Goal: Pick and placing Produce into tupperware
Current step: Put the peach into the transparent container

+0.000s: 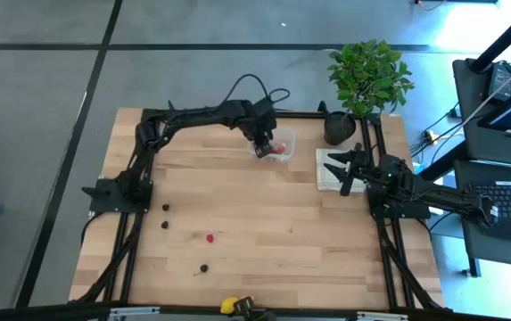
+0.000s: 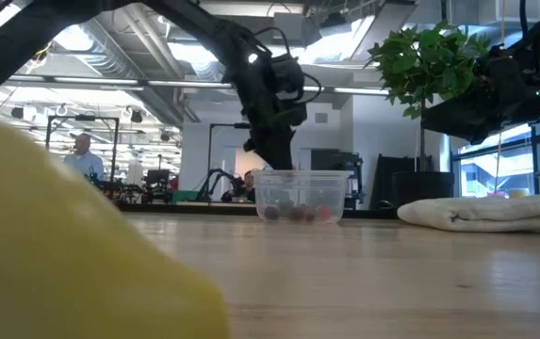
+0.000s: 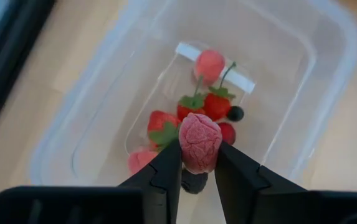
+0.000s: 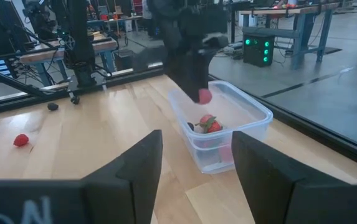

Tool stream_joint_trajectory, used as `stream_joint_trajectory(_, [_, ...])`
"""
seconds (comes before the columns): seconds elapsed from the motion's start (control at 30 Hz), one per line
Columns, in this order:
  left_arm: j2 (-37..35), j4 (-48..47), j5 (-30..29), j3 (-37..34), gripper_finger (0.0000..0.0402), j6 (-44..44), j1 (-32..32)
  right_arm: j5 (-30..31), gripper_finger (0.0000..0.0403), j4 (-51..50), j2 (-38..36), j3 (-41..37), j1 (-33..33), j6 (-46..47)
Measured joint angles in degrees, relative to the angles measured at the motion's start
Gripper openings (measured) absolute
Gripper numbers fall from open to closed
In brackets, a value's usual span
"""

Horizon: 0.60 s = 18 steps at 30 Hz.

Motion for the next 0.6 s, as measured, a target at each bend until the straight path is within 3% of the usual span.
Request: stream_joint_trajectory(0.6, [0.9, -0.99, 0.0, 0.0, 0.0106, -0.02, -0.06, 0.0, 0.0195, -0.02, 0.02, 0.0, 0.0, 0.13])
